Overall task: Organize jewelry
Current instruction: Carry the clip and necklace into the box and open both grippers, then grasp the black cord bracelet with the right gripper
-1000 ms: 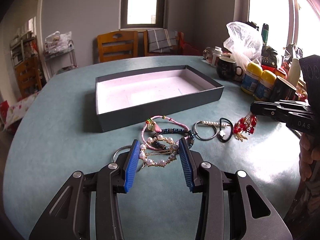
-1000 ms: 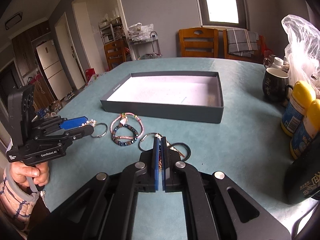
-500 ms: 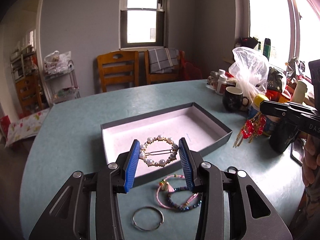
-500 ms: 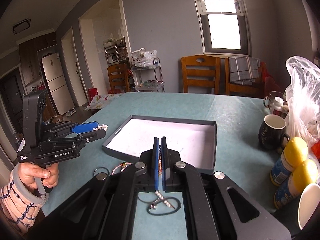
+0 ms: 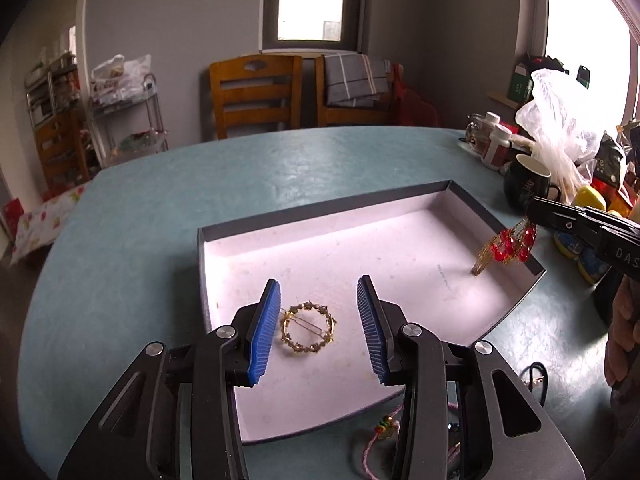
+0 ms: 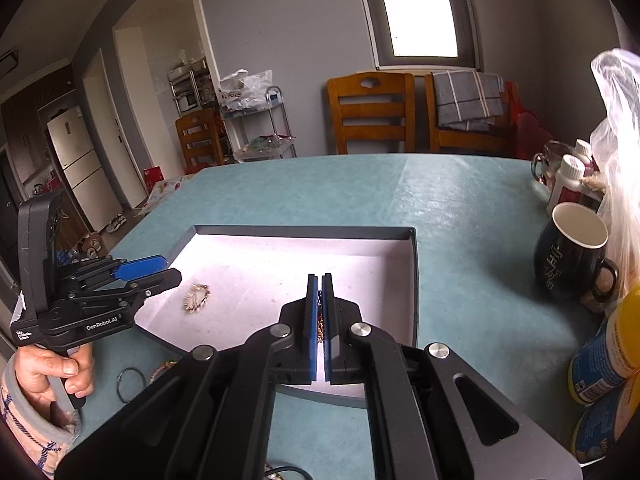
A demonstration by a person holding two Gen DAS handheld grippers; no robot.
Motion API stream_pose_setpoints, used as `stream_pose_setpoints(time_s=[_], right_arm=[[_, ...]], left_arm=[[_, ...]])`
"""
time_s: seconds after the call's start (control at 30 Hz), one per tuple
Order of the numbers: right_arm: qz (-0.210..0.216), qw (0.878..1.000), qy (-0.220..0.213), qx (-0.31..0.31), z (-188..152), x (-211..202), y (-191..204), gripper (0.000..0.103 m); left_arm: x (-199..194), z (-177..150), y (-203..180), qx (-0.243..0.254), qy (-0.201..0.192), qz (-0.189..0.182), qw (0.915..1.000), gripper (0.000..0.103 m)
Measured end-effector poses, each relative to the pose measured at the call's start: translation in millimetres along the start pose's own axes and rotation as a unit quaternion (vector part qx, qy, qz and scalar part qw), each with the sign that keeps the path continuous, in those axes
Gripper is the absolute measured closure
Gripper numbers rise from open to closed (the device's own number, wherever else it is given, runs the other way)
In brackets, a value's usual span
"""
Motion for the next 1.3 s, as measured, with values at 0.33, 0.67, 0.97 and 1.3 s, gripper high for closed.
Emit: stream_pose_setpoints(time_s=[0.33, 0.67, 0.97, 1.3], right_arm=[[0.007, 0.999, 0.008, 0.043, -25, 19, -21, 0.1], [0.005, 0.998, -0.03, 0.046, -20, -4, -23, 0.054], [0.026, 0.997, -0.023, 0.066, -39, -36, -12, 0.033], [0.034, 0.997, 0.07, 0.008, -103, -45, 21, 0.044]], left_arm=[[14, -15, 12, -0.015, 0.022, -0.001, 0.9996, 0.045], [-3, -17, 0, 0.014, -0.017, 0.027, 0.9994, 0.022], [-30, -33, 4, -0.003, -0.036, 0.021, 0.9991, 0.014], [-57, -64, 7, -0.021, -0.046, 0.006, 0.9987, 0.01]])
Point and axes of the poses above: each gripper's, at about its wrist camera, not at the fingertips, and x roughly the way its jaws point, y to its left, z to its top, the point moved 6 cm from there along x, roughly the way its jaws point, and after that the axes turned 8 degrees about -x, right-handed, at the moved point
